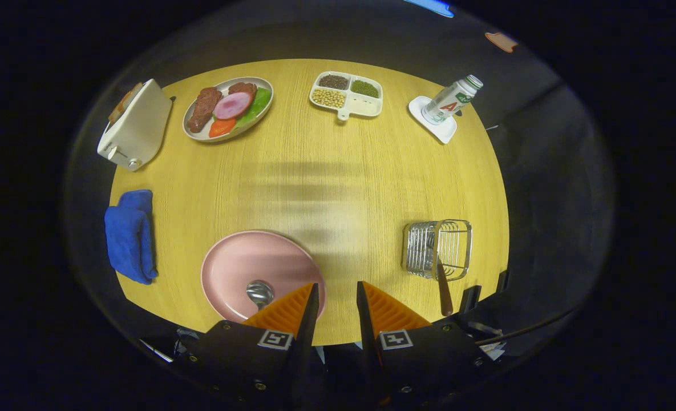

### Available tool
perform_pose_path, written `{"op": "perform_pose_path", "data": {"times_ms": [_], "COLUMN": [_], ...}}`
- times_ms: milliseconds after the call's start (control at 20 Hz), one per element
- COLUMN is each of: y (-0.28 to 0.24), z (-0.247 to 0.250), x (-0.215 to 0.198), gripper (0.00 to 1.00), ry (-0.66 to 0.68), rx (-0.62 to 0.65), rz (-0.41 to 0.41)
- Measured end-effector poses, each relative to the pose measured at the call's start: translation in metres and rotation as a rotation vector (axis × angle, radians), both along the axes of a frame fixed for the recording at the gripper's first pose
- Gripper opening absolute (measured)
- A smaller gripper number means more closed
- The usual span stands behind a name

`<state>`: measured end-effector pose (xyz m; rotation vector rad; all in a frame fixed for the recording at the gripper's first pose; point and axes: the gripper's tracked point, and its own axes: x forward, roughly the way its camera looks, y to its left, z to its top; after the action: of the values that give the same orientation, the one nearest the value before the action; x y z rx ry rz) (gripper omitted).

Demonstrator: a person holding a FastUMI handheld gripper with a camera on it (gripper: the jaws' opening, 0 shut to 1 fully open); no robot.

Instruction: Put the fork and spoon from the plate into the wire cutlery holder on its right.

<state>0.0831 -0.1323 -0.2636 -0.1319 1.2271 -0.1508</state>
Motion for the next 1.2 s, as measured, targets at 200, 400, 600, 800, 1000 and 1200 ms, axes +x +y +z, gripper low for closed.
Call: {"op": "perform_pose_path", "data": {"times_ms": [200,400,600,800,1000,1200], "y": [0.028,0.054,0.076,0.093,0.103,0.106], "z": [-0.012,-0.032,-0.052,-0.075,-0.1,-0.119], "x": [-0.009,-0.021,-0.034,-0.045,-0.056,-0.064], "gripper": [0.41,0.41,0.41,0.41,0.41,0.41], "ry": [0.022,0.046,0.08,0.111,0.145,0.168], "rx": [-0.006,-0.008,0.005,0.018,0.03,0.035], "rz": [0.044,0.084,0.116,0.143,0.154,0.156]}}
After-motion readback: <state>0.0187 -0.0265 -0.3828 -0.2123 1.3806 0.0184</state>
